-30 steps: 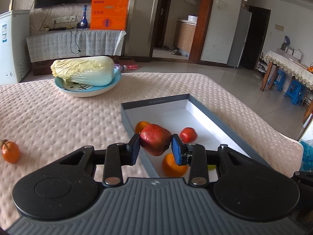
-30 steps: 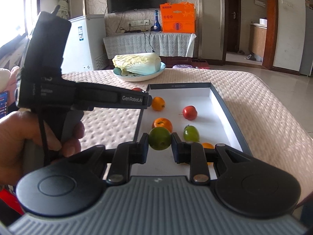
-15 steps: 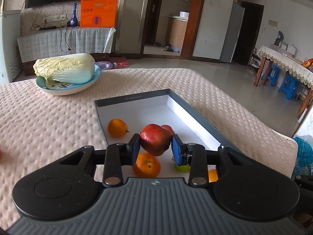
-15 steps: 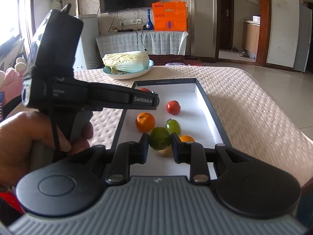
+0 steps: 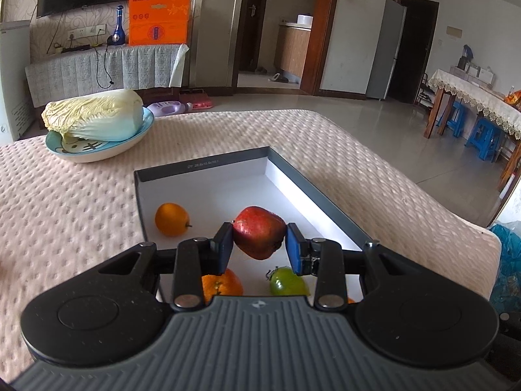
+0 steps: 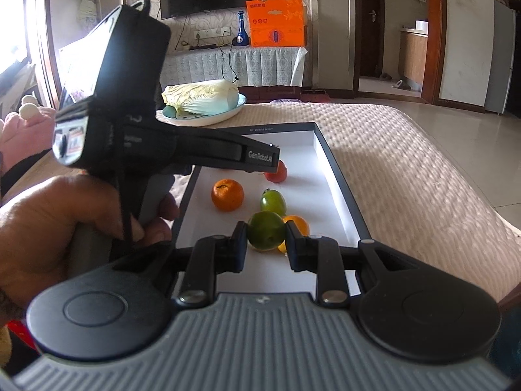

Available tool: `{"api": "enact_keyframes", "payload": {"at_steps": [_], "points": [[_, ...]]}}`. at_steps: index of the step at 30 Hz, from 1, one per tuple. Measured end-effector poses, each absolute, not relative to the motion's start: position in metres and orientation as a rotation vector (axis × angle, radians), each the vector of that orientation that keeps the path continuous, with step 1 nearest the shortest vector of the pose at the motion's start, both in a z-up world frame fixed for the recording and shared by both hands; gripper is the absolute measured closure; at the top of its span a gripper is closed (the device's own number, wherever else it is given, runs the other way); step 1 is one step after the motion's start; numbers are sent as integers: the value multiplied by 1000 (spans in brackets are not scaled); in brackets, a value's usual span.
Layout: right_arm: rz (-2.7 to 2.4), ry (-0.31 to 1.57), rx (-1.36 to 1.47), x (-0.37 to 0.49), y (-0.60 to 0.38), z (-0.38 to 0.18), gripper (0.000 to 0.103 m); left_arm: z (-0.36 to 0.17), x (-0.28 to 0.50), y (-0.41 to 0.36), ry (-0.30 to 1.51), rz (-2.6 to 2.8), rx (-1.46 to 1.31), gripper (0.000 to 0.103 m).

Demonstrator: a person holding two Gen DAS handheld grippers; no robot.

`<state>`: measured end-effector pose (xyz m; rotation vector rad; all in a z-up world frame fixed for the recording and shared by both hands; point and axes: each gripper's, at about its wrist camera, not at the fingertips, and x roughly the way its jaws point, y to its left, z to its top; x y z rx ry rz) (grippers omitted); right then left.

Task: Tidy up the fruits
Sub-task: 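Open left tool to drop the red apple into the box while right tool holds the lime, then open right tool to drop the green lime into the gray box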

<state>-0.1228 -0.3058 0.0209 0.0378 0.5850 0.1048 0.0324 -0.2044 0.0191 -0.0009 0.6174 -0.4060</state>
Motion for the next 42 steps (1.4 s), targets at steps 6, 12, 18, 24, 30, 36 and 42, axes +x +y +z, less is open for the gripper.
{"api": "enact_keyframes", "payload": {"at_steps": [6, 12, 18, 24, 30, 36, 42], "points": [[98, 588, 44, -125, -310, 20, 76, 17, 35, -208, 620, -403, 4, 61], [96, 584, 48, -125, -310, 19, 76, 21, 33, -206, 603, -408, -8, 44], [92, 576, 57, -122, -309, 16, 76, 23, 33, -201, 598, -397, -12, 44], [82, 577, 65, -114, -307, 13, 76, 27, 31, -190, 585, -392, -13, 44], [72, 570, 63, -108, -303, 11, 75, 30, 28, -180, 579, -384, -20, 43], [44, 568, 83, -99, -303, 11, 74, 34, 25, -170, 569, -378, -21, 42], [20, 548, 104, -90, -298, 13, 74, 37, 22, -157, 558, -370, -25, 40]]}}
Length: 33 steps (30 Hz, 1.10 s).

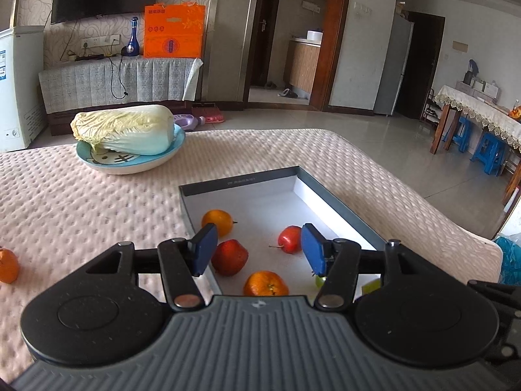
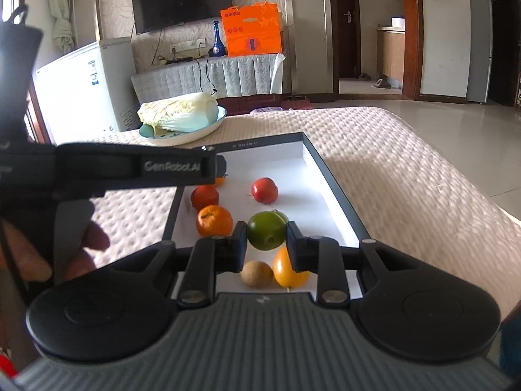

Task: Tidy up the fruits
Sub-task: 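Open right tool to drop the green lime into the gray box, then move left tool to the brown kiwi while right tool moves to the tangerine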

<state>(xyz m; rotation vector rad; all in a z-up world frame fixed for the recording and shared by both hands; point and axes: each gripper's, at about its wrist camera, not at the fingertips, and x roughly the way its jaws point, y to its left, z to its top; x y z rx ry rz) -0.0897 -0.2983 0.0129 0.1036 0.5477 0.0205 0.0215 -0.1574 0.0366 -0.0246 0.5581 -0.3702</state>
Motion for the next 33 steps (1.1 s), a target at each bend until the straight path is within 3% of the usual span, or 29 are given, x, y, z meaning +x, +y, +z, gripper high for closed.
{"api": "enact_keyframes", "payload": {"at_steps": [4, 6, 8, 33], "points": [[20, 537, 107, -86, -292, 14, 73, 39, 19, -146, 553, -360, -28, 40], [10, 525, 107, -86, -290, 14, 61, 40, 19, -139, 551, -352, -32, 40], [-4, 508, 113, -86, -288, 15, 55, 41, 18, -132, 551, -343, -37, 39], [188, 452, 78, -79, -204, 23, 55, 40, 16, -22, 539, -187, -73, 39]]}}
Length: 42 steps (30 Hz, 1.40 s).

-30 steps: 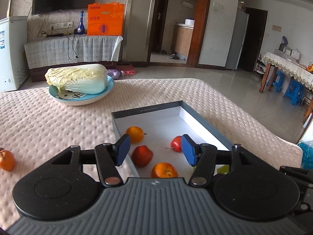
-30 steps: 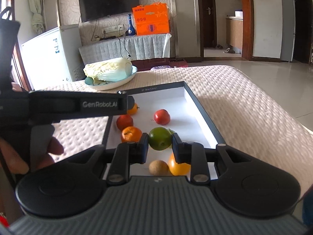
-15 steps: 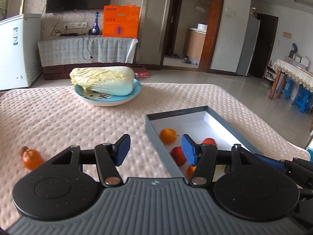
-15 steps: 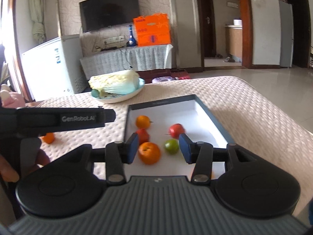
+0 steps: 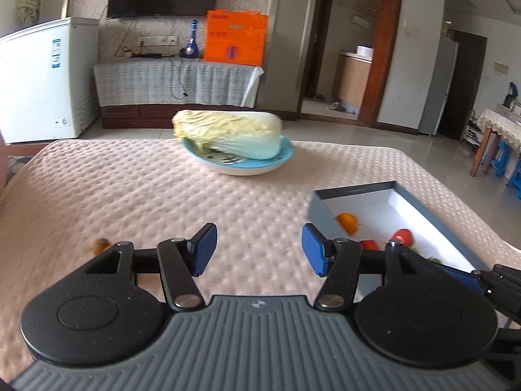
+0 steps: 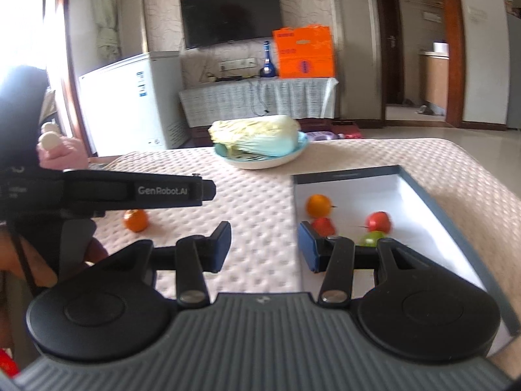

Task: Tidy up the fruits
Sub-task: 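Move left tool to the brown kiwi while right tool moves to the tangerine, then close left tool on the brown kiwi while right tool grasps the tangerine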

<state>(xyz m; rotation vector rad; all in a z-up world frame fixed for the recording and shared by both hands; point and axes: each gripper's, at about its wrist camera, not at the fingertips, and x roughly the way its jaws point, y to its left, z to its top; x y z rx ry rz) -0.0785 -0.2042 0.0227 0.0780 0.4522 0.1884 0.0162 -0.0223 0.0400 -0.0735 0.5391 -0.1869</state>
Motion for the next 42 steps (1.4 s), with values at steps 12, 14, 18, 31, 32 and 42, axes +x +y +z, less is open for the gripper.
{"api": "enact_keyframes", "payload": {"at_steps": [12, 14, 18, 31, 32, 42], "points": [[371, 466, -12, -70, -133, 17, 56, 24, 15, 54, 552, -62, -111, 39], [393, 475, -21, -66, -123, 15, 56, 21, 15, 69, 556, -35, -122, 39], [423, 505, -6, -55, -107, 10, 56, 12, 17, 99, 572, 25, -164, 39], [476, 537, -72, -15, -59, -2, 56, -7, 29, 131, 601, 86, -191, 39], [480, 546, -78, -10, -56, -4, 56, -8, 31, 133, 603, 93, -192, 39], [492, 571, -109, 27, -29, -21, 56, -17, 39, 151, 612, 132, -200, 39]]}}
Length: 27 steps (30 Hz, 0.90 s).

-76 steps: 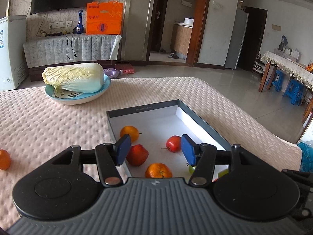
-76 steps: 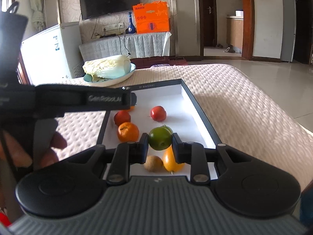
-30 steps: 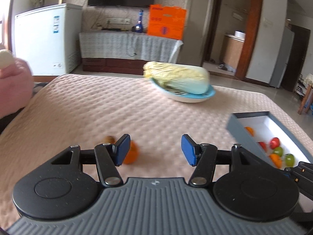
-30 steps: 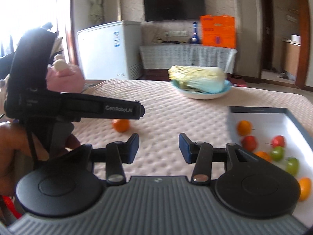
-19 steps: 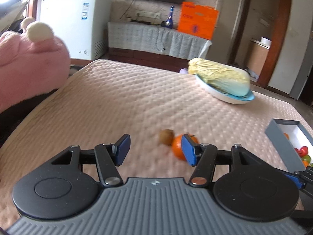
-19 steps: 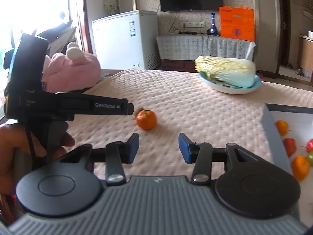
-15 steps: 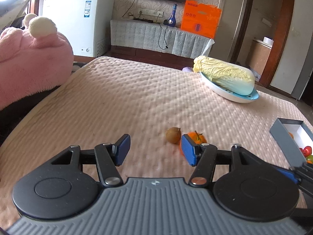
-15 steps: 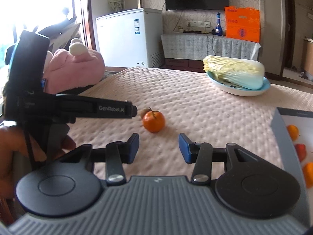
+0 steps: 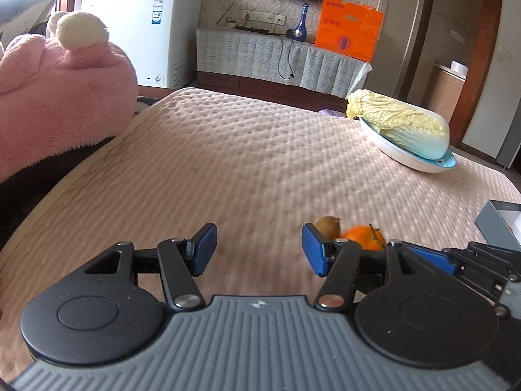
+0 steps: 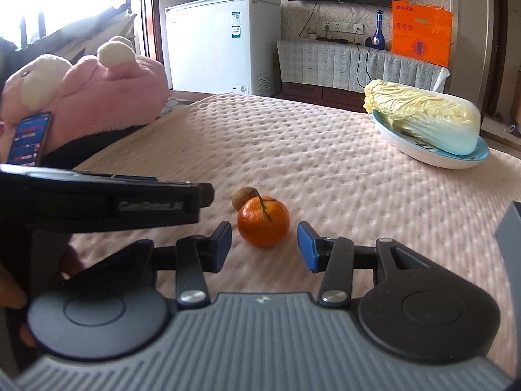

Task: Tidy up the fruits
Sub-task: 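Close left tool on the brown kiwi while right tool grasps the tangerine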

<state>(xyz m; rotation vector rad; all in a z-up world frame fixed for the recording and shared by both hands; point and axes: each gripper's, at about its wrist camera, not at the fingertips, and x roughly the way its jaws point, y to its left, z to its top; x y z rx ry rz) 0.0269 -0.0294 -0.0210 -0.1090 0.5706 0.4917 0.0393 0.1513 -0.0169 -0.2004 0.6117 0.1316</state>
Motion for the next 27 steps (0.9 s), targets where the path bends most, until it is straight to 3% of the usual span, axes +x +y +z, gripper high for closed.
{"api": "enact_keyframes", "payload": {"at_steps": [4, 5, 23, 27], "points": [[491, 582, -96, 36, -28, -25, 56, -17, 41, 154, 606, 123, -214, 39], [498, 584, -88, 38, -28, -25, 62, -16, 41, 153, 604, 117, -214, 39], [421, 664, -180, -5, -72, -11, 63, -24, 65, 104, 630, 4, -173, 41], [424, 694, -128, -23, -92, 3, 63, -25, 74, 98, 644, 29, -139, 50]]}}
